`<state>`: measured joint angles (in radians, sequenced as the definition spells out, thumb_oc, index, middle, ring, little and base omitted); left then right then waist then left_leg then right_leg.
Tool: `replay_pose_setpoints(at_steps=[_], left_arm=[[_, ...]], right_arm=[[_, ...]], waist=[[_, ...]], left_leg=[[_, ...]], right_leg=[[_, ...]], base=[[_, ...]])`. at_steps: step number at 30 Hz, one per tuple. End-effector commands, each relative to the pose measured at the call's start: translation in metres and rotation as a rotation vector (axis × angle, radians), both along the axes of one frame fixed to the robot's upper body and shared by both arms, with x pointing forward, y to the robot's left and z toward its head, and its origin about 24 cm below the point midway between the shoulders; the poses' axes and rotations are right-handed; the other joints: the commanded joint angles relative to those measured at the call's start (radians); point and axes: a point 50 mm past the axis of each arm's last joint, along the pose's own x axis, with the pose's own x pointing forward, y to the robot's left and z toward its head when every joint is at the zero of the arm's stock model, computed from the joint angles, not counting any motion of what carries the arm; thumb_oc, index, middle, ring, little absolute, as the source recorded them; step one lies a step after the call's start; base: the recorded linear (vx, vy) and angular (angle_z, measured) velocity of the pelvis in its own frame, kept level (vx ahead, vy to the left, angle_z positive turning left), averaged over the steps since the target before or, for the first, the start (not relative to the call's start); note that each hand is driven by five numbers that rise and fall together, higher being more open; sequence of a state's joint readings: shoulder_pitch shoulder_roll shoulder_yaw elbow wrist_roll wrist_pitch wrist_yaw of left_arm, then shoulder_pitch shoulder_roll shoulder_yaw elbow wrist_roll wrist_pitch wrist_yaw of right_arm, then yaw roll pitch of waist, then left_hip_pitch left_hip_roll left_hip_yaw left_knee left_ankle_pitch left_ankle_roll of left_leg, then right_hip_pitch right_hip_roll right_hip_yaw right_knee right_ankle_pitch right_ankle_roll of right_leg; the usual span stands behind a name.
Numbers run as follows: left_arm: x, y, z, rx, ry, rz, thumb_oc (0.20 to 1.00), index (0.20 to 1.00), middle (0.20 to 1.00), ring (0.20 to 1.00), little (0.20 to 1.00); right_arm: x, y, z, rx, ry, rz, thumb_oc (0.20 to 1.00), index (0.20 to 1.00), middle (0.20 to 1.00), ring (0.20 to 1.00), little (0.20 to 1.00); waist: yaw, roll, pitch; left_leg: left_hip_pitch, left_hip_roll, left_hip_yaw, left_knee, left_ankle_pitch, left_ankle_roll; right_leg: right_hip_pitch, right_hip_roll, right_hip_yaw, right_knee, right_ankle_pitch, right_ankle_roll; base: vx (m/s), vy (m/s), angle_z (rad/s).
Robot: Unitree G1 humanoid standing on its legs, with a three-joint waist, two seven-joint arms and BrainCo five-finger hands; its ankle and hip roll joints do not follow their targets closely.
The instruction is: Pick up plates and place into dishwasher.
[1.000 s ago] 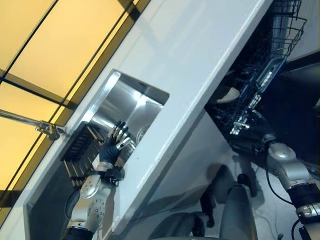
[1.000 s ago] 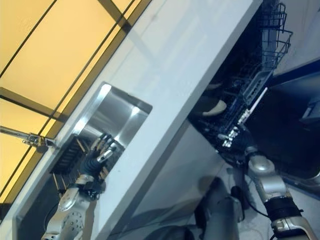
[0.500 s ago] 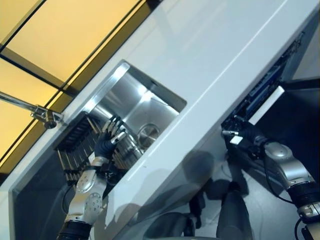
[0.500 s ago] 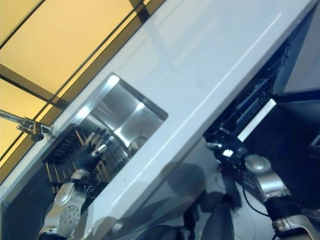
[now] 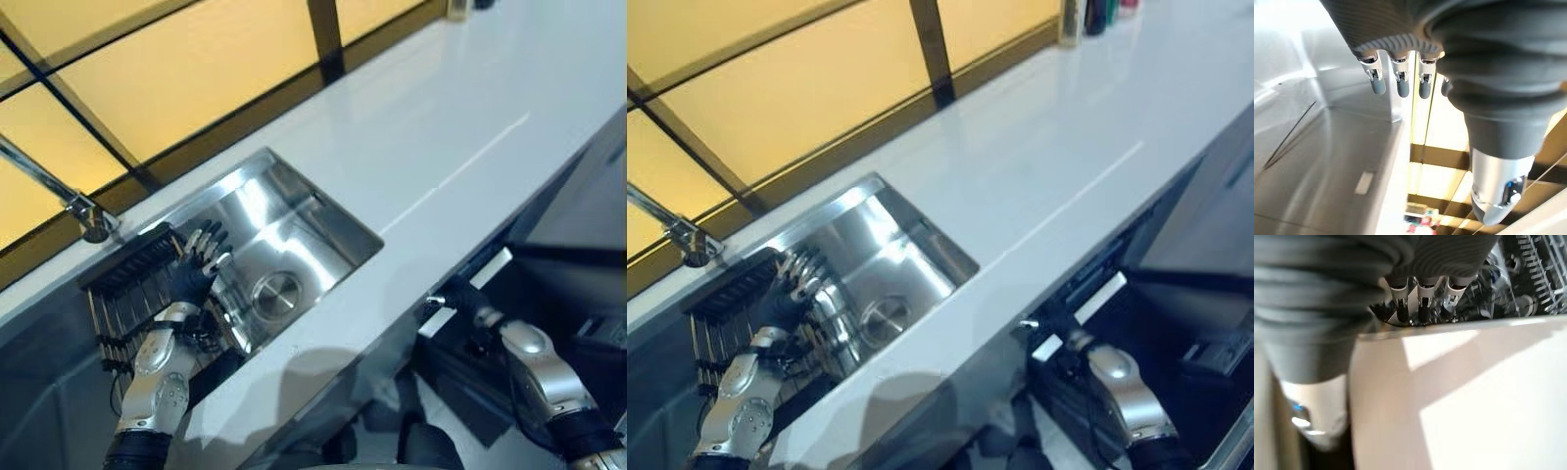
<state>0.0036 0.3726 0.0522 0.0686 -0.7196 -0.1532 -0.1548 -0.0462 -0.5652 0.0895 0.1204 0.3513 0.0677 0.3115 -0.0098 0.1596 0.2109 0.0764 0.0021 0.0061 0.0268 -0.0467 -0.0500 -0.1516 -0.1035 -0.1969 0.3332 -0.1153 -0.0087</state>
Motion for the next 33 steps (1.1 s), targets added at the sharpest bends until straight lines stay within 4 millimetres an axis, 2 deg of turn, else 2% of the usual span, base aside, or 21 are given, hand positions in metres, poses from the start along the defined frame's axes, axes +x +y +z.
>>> replay_pose_setpoints(at_steps=[1,6,18,24,28,33], left_arm=[[-0.002,0.024,0.018,0.160,-0.045,0.003,1.000,1.000,1.000,1.000,1.000],[-0.004,0.028,0.017,0.180,-0.040,-0.009,1.000,1.000,1.000,1.000,1.000],[-0.006,0.033,0.017,0.177,-0.047,-0.011,1.000,1.000,1.000,1.000,1.000],[-0.011,0.037,0.016,0.167,-0.053,0.026,1.000,1.000,1.000,1.000,1.000],[-0.019,0.037,0.014,0.147,-0.056,0.060,1.000,1.000,1.000,1.000,1.000],[-0.023,0.035,0.010,0.124,-0.053,0.074,1.000,1.000,1.000,1.000,1.000]], right_arm=[[0.012,0.043,0.060,0.173,-0.373,0.134,1.000,1.000,1.000,1.000,1.000],[0.003,0.028,0.047,0.166,-0.337,0.022,1.000,1.000,1.000,1.000,1.000],[-0.014,-0.003,0.029,0.118,-0.288,-0.177,1.000,1.000,1.000,1.000,1.000],[-0.025,-0.031,0.029,0.013,-0.355,-0.511,1.000,1.000,1.000,1.000,1.000],[-0.039,-0.046,0.024,-0.048,-0.360,-0.797,1.000,1.000,1.000,1.000,1.000],[-0.048,-0.058,0.017,-0.092,-0.336,-1.034,1.000,1.000,1.000,1.000,1.000]], waist=[[0.017,-0.084,-0.111],[-0.007,-0.101,-0.120],[-0.058,-0.097,-0.116],[-0.080,-0.090,-0.112],[-0.098,-0.070,-0.109],[-0.107,-0.042,-0.109]], left_leg=[[-0.038,-0.091,-0.006,0.055,-0.074,0.101],[-0.011,-0.086,0.005,0.042,-0.083,0.109],[0.019,-0.092,0.028,0.021,-0.093,0.124],[0.025,-0.096,0.038,0.011,-0.094,0.129],[0.033,-0.100,0.046,0.001,-0.096,0.135],[0.042,-0.109,0.047,-0.004,-0.100,0.141]], right_leg=[[0.162,-0.028,0.148,-0.210,0.039,0.106],[0.166,-0.022,0.166,-0.200,0.051,0.116],[0.144,-0.025,0.206,-0.165,0.075,0.133],[0.132,-0.022,0.221,-0.145,0.082,0.131],[0.116,-0.022,0.239,-0.127,0.087,0.128],[0.105,-0.028,0.251,-0.109,0.092,0.125]], base=[[-0.02,-0.032,0.09],[-0.02,-0.007,0.01],[-0.03,0.038,-0.08],[-0.03,0.044,-0.04],[-0.02,0.085,-0.18],[-0.01,0.083,-0.12]])
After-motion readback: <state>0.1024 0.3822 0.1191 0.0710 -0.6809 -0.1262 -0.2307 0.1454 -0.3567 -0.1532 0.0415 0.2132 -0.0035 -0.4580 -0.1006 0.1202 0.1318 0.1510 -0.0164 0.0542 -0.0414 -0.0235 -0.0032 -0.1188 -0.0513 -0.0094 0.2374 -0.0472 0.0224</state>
